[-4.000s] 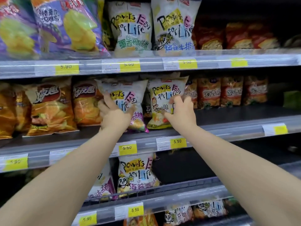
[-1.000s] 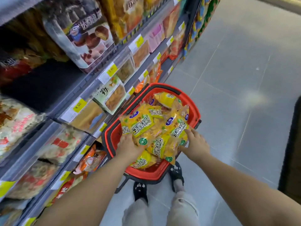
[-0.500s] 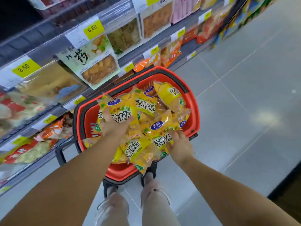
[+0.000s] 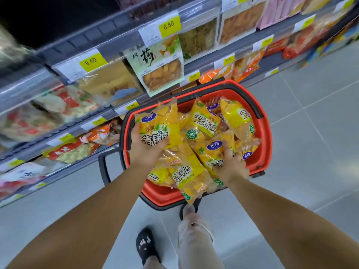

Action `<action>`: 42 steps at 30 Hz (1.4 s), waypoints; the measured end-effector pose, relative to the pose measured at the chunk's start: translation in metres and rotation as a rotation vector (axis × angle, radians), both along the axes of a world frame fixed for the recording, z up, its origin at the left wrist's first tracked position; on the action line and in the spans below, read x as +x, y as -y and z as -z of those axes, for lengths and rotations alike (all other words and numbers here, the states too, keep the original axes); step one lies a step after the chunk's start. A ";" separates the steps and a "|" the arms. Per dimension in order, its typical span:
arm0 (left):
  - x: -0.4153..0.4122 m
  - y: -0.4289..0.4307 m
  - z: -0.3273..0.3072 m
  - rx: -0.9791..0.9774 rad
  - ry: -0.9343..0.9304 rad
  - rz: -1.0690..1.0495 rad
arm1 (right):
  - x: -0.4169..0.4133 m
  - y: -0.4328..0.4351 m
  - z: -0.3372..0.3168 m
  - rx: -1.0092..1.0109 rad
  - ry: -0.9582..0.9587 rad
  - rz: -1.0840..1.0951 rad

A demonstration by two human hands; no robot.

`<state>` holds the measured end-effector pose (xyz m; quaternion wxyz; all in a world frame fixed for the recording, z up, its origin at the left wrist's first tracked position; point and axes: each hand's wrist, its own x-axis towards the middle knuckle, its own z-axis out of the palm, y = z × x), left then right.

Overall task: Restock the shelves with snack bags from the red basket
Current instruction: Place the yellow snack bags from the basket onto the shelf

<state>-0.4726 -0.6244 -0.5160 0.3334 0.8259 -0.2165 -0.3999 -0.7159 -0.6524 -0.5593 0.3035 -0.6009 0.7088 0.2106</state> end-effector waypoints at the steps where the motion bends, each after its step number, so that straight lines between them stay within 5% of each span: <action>1: 0.003 -0.003 -0.005 -0.015 -0.008 0.000 | 0.000 0.001 -0.007 -0.019 -0.015 -0.008; 11: 0.063 -0.048 -0.088 -0.228 0.067 0.048 | 0.028 -0.006 -0.123 -0.351 -0.033 0.002; 20: 0.164 -0.158 -0.200 -0.491 0.197 0.025 | 0.126 -0.098 -0.233 -0.750 0.174 -0.019; 30: 0.274 -0.276 -0.294 -0.626 0.372 -0.098 | 0.249 -0.184 -0.327 -0.950 0.400 -0.074; 42: 0.348 -0.288 -0.367 -0.680 0.439 -0.266 | 0.368 -0.181 -0.410 -1.175 0.719 -0.119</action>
